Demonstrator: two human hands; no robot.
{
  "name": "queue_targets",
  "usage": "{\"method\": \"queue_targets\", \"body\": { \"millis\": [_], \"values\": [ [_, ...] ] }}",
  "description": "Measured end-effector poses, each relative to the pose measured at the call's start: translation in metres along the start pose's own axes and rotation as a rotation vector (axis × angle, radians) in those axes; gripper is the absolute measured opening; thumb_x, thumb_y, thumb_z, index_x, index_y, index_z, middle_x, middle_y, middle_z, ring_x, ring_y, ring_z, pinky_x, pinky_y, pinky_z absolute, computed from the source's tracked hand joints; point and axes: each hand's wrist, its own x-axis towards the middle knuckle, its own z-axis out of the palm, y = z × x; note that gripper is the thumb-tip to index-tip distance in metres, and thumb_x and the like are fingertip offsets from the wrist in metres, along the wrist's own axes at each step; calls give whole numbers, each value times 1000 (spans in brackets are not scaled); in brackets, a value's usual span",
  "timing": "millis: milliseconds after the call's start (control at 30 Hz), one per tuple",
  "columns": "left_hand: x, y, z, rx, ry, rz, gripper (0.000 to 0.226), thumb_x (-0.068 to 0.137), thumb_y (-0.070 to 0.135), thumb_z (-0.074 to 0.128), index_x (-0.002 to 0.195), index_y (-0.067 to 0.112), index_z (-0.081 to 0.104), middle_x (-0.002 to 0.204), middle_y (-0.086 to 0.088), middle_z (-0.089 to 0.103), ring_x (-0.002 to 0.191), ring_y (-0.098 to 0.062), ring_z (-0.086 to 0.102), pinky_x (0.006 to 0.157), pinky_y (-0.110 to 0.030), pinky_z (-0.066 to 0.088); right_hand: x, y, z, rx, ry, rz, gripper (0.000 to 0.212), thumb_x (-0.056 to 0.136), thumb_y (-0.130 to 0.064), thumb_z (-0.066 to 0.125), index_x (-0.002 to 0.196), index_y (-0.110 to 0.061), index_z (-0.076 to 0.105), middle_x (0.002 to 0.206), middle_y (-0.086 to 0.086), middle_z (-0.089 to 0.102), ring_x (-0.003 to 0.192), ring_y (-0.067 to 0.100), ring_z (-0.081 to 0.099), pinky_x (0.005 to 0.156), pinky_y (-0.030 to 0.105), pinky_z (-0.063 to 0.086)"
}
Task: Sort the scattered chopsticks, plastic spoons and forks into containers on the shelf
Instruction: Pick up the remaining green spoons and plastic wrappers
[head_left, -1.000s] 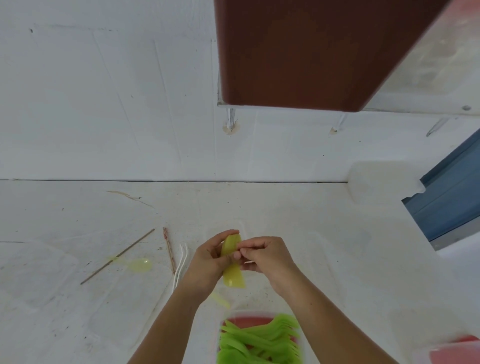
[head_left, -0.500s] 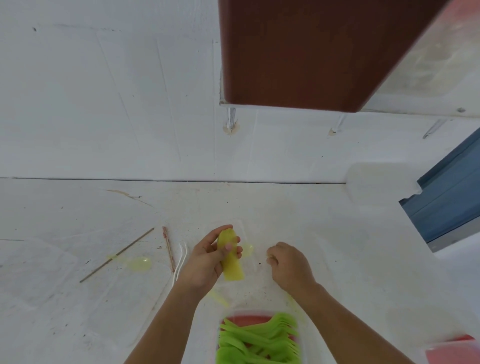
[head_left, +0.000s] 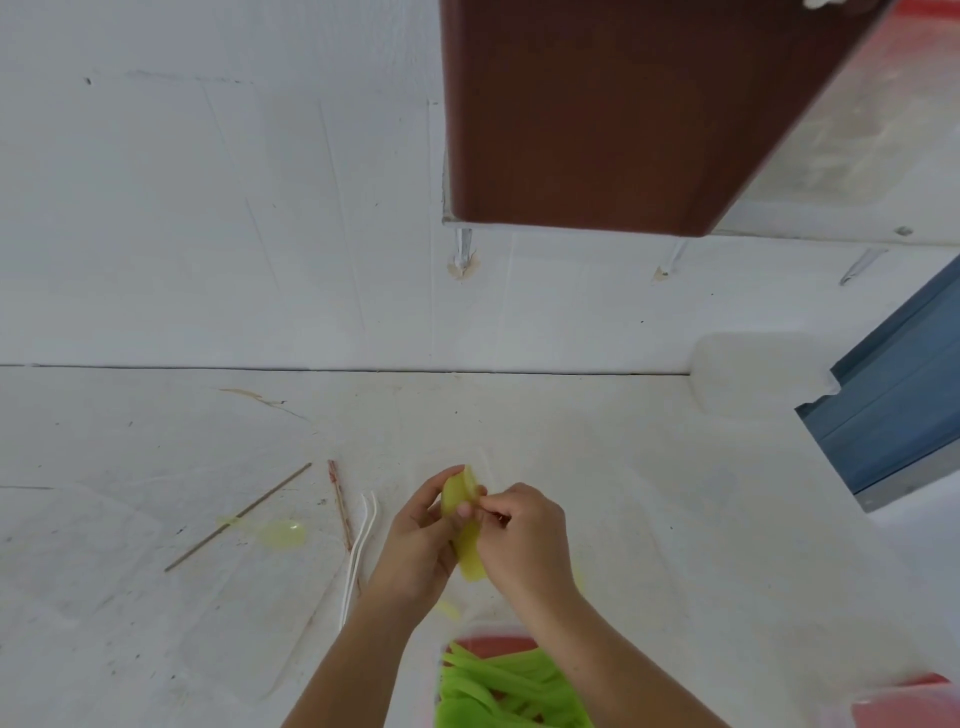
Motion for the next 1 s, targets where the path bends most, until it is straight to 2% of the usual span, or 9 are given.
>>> {"method": "queue_targets", "body": {
  "millis": [133, 233, 333, 400, 433, 500, 600, 800, 1000],
  "values": [
    [0, -2, -7, 47, 51, -5, 51, 83, -1, 71, 133, 9, 64, 124, -29, 68, 114, -37, 69, 88, -36, 61, -8, -5, -3, -93, -263, -6, 47, 89, -40, 39, 91, -10, 75, 86, 1, 57, 77, 19, 58, 63, 30, 45],
    [-1, -4, -11, 32, 63, -11, 50, 85, -2, 70, 134, 9, 63, 124, -29, 68, 115, -36, 69, 88, -37, 62, -3, 1, -10, -28, -367, 70, 31, 93, -22, 48, 90, -8, 75, 92, 10, 60, 82, 23, 61, 69, 37, 48],
    [0, -4, -12, 29, 87, 8, 49, 84, 0, 71, 132, 8, 64, 123, -29, 69, 109, -34, 71, 85, -36, 62, 4, 7, -27, 349, -528, 295, 43, 92, 5, 47, 104, -18, 81, 99, 6, 74, 81, 16, 66, 70, 34, 54],
    [2, -1, -14, -15, 104, 19, 49, 84, 0, 70, 132, 6, 64, 123, -28, 68, 104, -35, 70, 86, -36, 62, 5, 22, -44, 535, -438, 455, 40, 94, 9, 53, 110, -17, 79, 98, 4, 79, 83, 17, 72, 73, 35, 58],
    [3, 1, -15, -33, 106, 23, 49, 84, -1, 70, 132, 5, 64, 122, -29, 68, 102, -36, 70, 86, -36, 62, 6, 34, -53, 410, -331, 466, 31, 93, 2, 59, 103, -19, 80, 93, 1, 79, 82, 16, 72, 74, 35, 59],
    [4, 4, -16, -42, 97, 28, 49, 84, -1, 70, 132, 4, 65, 121, -28, 68, 101, -37, 70, 86, -37, 62, 4, 65, -69, -210, -238, 381, 12, 88, -17, 65, 87, -22, 76, 84, -5, 75, 80, 14, 71, 71, 31, 57],
    [3, 7, -13, -39, 72, 24, 50, 83, 0, 72, 132, 5, 64, 122, -27, 69, 104, -38, 70, 89, -41, 61, -13, 91, -70, -658, -433, 394, 17, 85, -34, 67, 91, -20, 61, 88, -4, 62, 76, 15, 59, 60, 28, 44],
    [-1, 6, 11, 44, 9, 19, 49, 85, -2, 70, 132, 4, 63, 122, -28, 68, 102, -39, 70, 92, -46, 61, -14, 95, -69, -457, -245, 357, 18, 86, -12, 66, 70, -18, 71, 68, -8, 66, 63, 6, 61, 57, 21, 52],
    [-15, 1, 54, 126, -121, 9, 50, 86, -5, 72, 134, 3, 62, 120, -28, 68, 102, -39, 69, 90, -40, 60, -6, 17, -116, 487, -80, 327, 15, 88, -5, 77, 97, -16, 73, 68, 9, 73, 62, 18, 66, 65, 35, 56]
  ]
}}
